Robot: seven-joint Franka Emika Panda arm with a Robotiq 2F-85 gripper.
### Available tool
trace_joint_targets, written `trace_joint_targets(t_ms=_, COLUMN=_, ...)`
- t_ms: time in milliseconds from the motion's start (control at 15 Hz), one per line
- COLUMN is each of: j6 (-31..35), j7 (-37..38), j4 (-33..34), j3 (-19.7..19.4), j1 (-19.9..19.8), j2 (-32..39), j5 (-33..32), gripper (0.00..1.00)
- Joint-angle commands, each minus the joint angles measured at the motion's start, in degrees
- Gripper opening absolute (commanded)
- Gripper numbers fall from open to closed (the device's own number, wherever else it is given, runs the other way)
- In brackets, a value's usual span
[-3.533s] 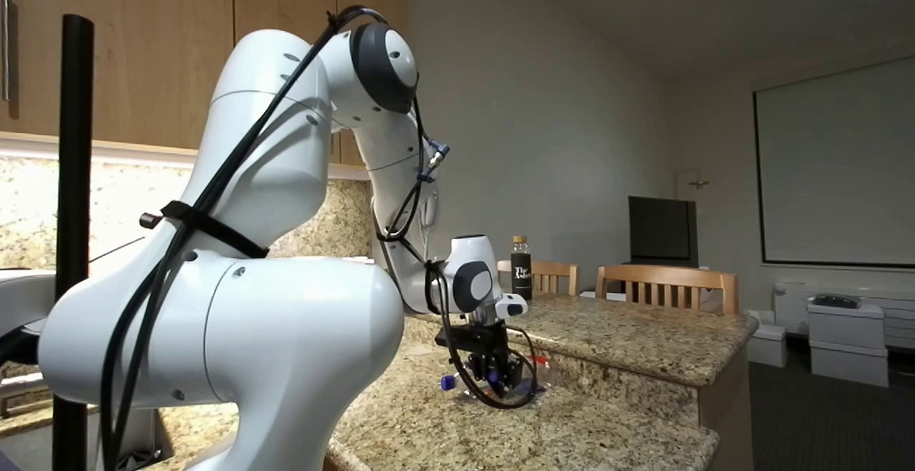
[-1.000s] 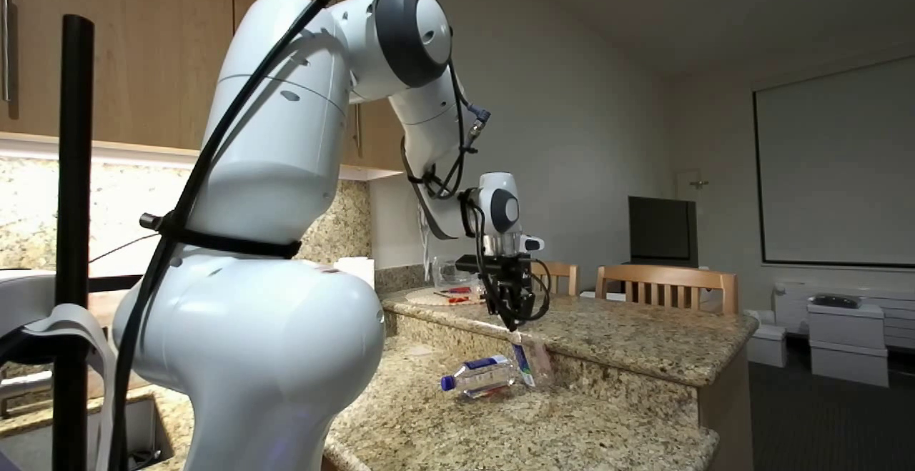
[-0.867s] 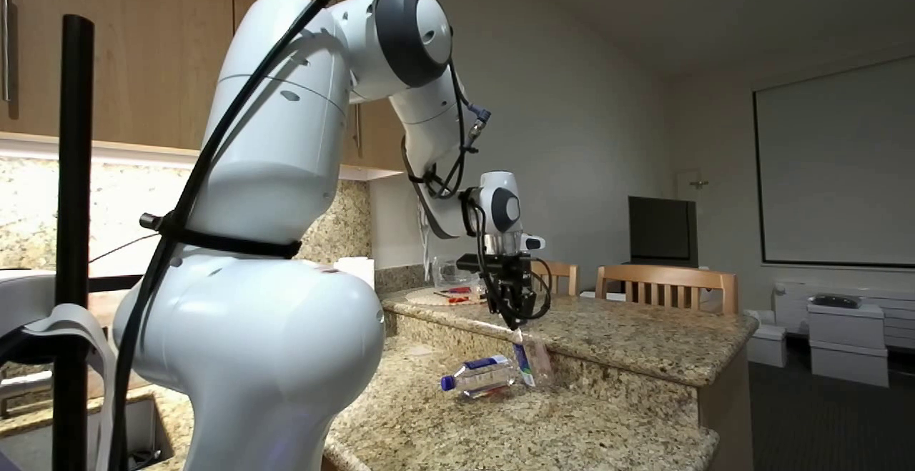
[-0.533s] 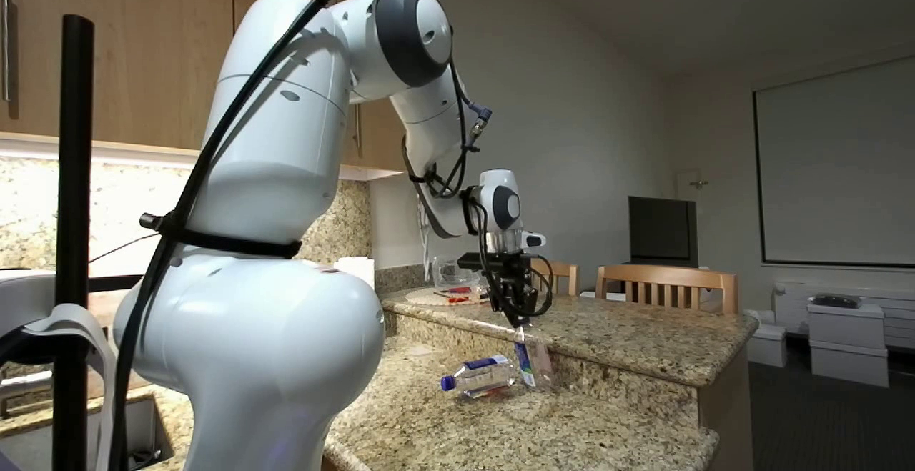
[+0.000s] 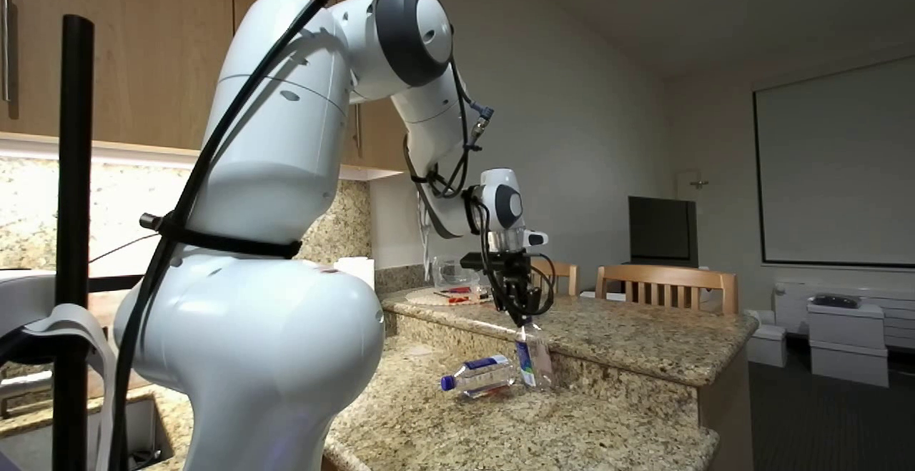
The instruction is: Place the water bottle on the right upright
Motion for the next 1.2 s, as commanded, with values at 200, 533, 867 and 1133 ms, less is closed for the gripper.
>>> trace_joint_targets(t_ms=200, j6=-0.45, j7=2.32, j4=0.71, j3=0.44, j1=-1.67, j2=0.10, j5=-2.35, gripper=0.07)
trace_joint_targets(t_ms=533, j6=-0.55, j7=2.52, j4=0.94, j3=0.34, j1=-2.18, j2=-0.08, j5=-2.36, gripper=0.06)
trace_joint_targets(t_ms=867, j6=-0.77, j7=2.41, j4=1.40, j3=0.29, j1=-2.51, j2=-0.11, j5=-2.03, gripper=0.06)
trace_joint_targets(t_ms=1133, j6=-1.86, j7=3.73, j4=0.53, j3=0.06, j1=-2.48, j2=-1.51, j5=-2.15, gripper=0.06)
